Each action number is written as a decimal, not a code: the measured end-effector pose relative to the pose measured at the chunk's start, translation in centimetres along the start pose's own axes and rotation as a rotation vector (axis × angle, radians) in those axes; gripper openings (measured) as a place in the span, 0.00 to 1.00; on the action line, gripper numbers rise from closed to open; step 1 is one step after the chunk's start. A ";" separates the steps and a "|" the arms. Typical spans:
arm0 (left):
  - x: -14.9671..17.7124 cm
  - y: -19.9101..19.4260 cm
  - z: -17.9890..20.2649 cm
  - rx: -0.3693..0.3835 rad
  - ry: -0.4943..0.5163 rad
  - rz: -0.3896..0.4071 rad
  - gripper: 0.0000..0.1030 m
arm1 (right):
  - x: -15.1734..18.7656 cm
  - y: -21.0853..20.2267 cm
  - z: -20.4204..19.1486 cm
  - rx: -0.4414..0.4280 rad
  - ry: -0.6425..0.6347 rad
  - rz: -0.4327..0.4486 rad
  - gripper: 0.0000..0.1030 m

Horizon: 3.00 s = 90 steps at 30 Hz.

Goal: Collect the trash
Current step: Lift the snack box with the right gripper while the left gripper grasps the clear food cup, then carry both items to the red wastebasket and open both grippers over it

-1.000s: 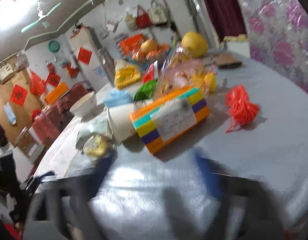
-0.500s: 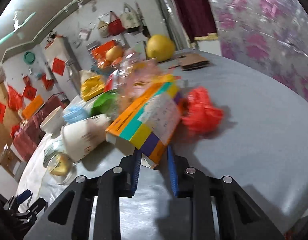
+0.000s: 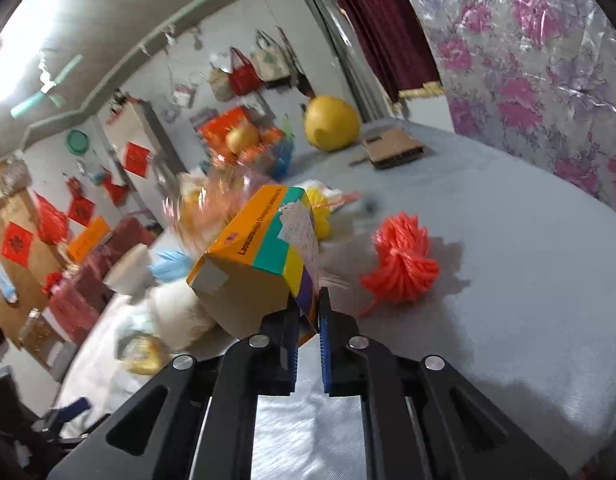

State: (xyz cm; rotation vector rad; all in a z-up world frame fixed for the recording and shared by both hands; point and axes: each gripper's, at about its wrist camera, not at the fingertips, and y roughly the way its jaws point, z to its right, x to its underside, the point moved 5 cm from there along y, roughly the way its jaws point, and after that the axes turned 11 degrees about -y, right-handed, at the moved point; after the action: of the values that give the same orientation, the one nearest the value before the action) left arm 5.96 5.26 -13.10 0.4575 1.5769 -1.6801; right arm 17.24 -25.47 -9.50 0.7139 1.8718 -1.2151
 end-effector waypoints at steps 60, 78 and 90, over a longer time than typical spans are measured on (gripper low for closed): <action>5.6 -7.8 25.1 0.490 0.368 -0.019 0.49 | 10.2 -25.7 12.7 0.132 0.109 0.018 0.09; 14.8 -6.9 35.1 0.573 0.615 -0.172 0.49 | 28.2 -22.5 23.0 0.269 0.356 -0.408 0.41; 19.5 -6.7 38.9 0.624 0.728 -0.246 0.49 | 28.5 -24.1 25.6 0.328 0.399 -0.347 0.47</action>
State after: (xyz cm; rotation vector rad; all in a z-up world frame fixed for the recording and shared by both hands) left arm -2.03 -37.94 -15.90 1.3611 1.5907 -2.3649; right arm -9.27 -57.22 -27.92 0.8818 2.2118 -1.7297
